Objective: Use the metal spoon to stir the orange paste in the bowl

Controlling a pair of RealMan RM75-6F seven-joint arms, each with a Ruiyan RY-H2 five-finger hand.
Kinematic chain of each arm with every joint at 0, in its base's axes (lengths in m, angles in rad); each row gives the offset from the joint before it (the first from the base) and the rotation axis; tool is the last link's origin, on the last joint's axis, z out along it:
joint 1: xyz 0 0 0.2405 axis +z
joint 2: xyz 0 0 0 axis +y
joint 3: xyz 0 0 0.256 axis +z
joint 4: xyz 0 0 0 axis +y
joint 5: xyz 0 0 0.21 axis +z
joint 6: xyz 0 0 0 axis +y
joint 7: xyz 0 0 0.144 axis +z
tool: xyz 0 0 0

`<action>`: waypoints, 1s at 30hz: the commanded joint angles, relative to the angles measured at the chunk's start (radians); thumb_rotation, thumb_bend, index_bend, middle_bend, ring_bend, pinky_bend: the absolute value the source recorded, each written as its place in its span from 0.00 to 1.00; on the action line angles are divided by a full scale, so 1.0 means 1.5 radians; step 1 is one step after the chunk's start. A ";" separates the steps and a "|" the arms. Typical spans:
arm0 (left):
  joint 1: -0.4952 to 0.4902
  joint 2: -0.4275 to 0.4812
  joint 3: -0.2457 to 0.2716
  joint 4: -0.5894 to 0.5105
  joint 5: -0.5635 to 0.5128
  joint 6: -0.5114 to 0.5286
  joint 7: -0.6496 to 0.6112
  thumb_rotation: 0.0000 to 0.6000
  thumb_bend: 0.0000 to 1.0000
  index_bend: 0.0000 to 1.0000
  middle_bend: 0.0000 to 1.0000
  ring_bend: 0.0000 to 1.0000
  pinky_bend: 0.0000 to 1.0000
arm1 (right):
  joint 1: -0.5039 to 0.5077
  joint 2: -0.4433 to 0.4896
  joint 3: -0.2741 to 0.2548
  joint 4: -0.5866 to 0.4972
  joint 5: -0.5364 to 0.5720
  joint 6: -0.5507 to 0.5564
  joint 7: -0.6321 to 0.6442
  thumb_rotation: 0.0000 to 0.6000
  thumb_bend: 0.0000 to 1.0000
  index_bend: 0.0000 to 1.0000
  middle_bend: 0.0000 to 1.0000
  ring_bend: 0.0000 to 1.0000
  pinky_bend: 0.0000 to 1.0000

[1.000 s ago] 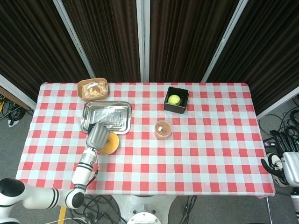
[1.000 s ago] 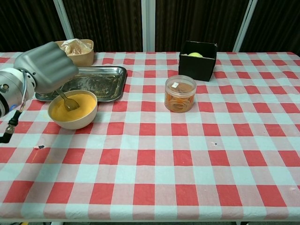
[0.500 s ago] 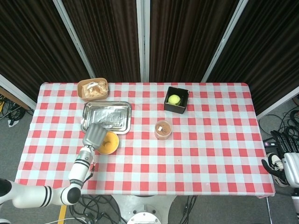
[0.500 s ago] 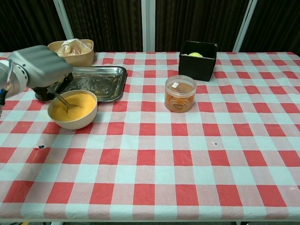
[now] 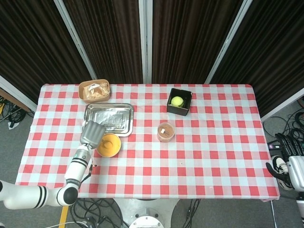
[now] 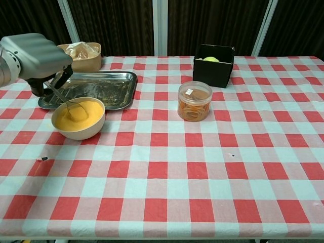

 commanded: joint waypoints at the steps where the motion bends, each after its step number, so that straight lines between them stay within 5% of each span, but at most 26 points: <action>1: -0.003 -0.020 0.017 0.017 0.028 0.045 0.025 1.00 0.47 0.66 0.95 0.94 0.99 | 0.000 0.000 0.000 0.001 0.000 0.000 0.001 1.00 0.24 0.00 0.07 0.00 0.00; 13: 0.009 -0.107 0.086 0.108 0.126 0.118 0.108 1.00 0.48 0.66 0.95 0.94 0.99 | 0.001 -0.002 0.000 0.003 0.000 -0.002 0.002 1.00 0.24 0.00 0.07 0.00 0.00; 22: 0.029 -0.143 0.083 0.135 0.130 0.109 0.112 1.00 0.49 0.66 0.95 0.94 0.99 | -0.001 -0.002 -0.002 0.002 -0.002 0.000 0.002 1.00 0.24 0.00 0.07 0.00 0.00; 30: 0.044 -0.115 0.052 0.097 0.108 0.050 0.026 1.00 0.49 0.66 0.95 0.94 0.99 | -0.003 -0.002 -0.002 0.002 -0.003 0.003 0.002 1.00 0.24 0.00 0.07 0.00 0.00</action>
